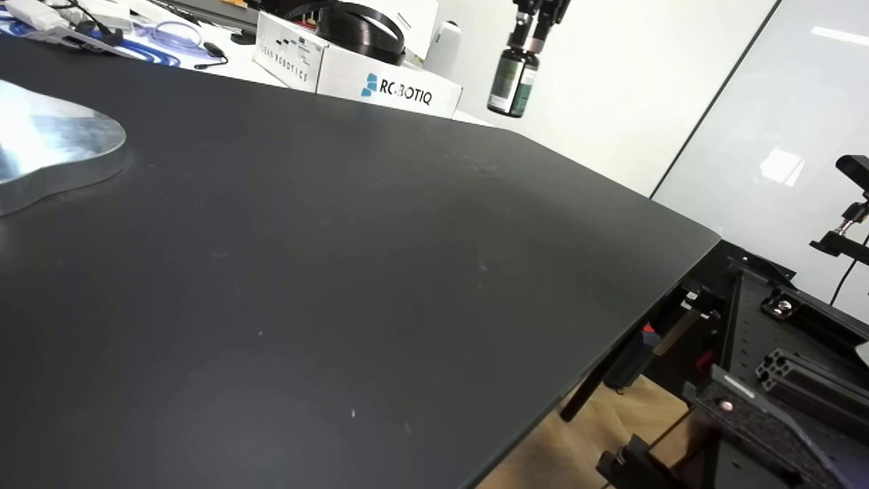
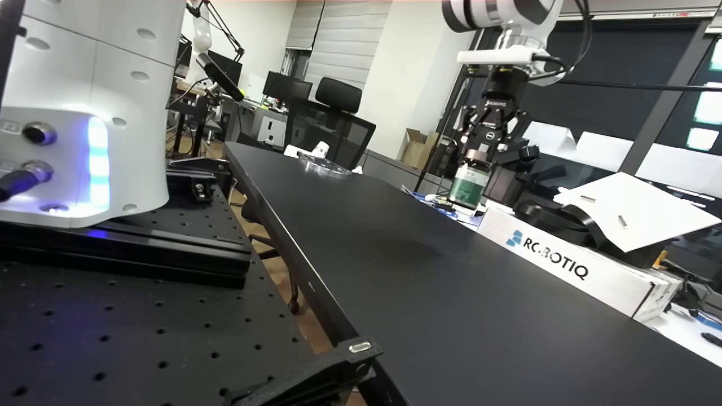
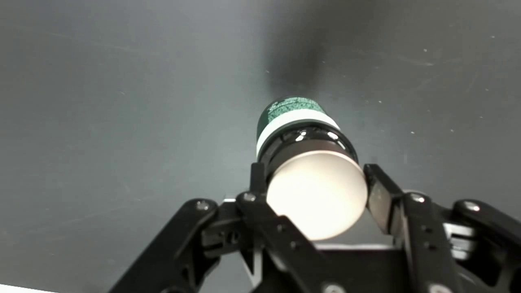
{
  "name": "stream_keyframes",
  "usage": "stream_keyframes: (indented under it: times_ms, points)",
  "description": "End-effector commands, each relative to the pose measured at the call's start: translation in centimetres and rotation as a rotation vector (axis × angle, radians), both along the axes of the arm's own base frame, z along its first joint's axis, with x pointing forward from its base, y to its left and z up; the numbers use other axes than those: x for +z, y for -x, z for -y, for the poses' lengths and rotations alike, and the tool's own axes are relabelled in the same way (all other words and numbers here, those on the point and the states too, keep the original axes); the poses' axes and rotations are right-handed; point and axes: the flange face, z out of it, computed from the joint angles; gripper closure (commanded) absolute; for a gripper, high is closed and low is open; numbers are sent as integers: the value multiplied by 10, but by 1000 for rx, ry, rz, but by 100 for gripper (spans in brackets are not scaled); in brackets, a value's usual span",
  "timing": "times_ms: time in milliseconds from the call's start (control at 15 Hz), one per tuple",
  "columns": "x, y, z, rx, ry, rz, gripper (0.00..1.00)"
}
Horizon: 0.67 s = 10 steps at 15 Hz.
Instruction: Move the bottle to the right
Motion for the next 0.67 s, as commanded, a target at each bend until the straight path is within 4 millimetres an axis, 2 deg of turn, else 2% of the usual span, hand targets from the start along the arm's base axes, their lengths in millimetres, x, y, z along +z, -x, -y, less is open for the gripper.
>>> stream_keyframes:
  times_ms: [0, 133, 267, 400, 600]
  points:
    - [26, 58, 67, -104, 48, -5, 64]
    - [29, 91, 107, -174, 53, 2, 64]
    - [25, 127, 147, -269, 34, 26, 64]
    - [10, 158, 185, -401, 12, 43, 64]
    - [-19, 192, 229, -545, 24, 61, 64]
